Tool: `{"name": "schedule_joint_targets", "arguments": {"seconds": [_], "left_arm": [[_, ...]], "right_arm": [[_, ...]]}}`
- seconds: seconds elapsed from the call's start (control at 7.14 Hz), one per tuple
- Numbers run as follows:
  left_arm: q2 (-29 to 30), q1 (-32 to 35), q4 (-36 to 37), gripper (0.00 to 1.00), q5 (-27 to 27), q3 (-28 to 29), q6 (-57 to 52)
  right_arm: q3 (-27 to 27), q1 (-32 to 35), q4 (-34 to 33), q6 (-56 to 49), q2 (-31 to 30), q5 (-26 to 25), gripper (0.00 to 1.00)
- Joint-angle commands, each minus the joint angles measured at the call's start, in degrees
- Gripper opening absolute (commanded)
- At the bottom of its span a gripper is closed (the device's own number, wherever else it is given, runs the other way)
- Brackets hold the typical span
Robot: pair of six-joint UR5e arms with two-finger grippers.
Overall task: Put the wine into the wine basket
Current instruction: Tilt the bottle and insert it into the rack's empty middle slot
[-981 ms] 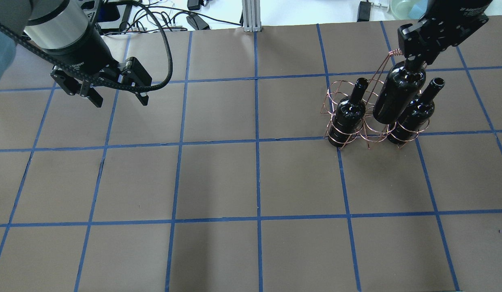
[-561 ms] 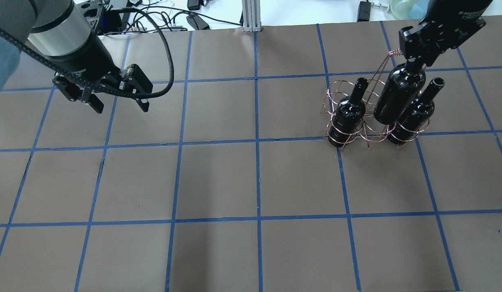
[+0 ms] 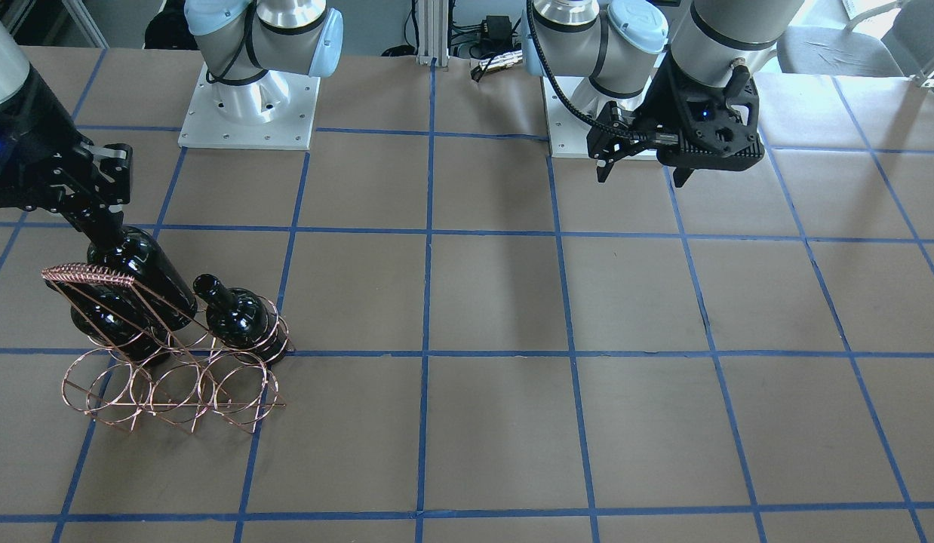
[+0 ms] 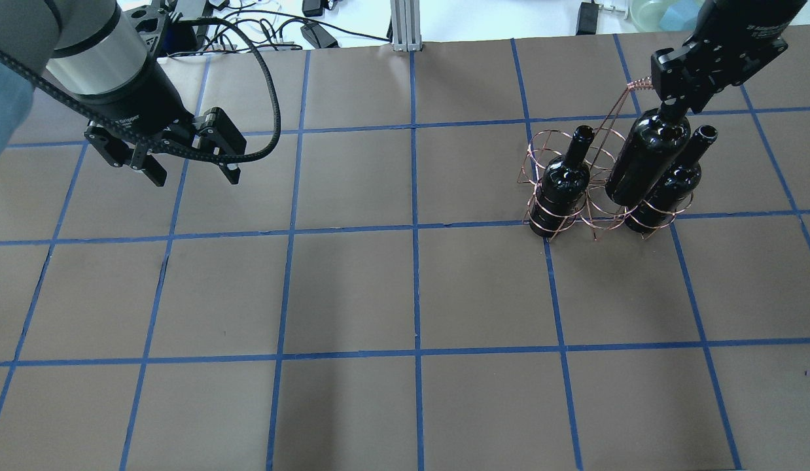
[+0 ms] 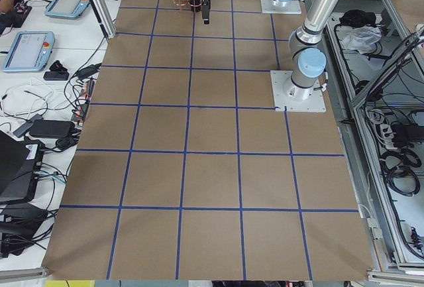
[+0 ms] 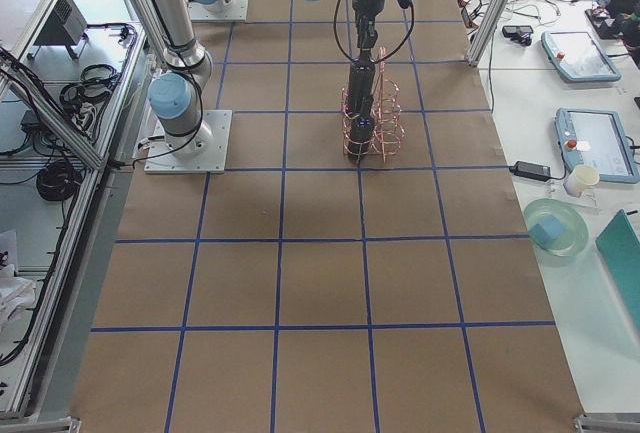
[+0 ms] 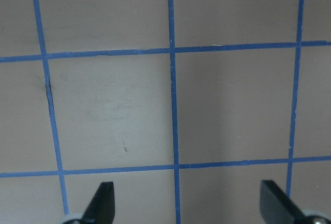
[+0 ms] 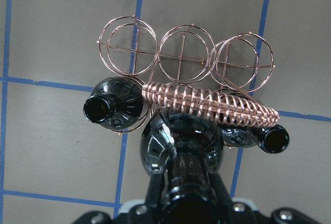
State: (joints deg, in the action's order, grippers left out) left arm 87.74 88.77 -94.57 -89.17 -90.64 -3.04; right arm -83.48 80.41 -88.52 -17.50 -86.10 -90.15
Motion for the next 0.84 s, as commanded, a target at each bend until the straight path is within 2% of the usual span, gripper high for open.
{"name": "schedule_joint_targets", "arguments": {"seconds": [0.0,0.7], "left_arm": [[0.1,-0.1,0.2,1.0,0.0,-0.1,0.2],[-0.2,-0.1,-0.8,1.0,-0.2,-0.2,0.2]], "right_arm": [[0.0,0.0,-0.8,0.1,0.9,0.5,0.0],[-0.1,0.0,-0.8,-0.5,1.7,0.3,0.0]]}}
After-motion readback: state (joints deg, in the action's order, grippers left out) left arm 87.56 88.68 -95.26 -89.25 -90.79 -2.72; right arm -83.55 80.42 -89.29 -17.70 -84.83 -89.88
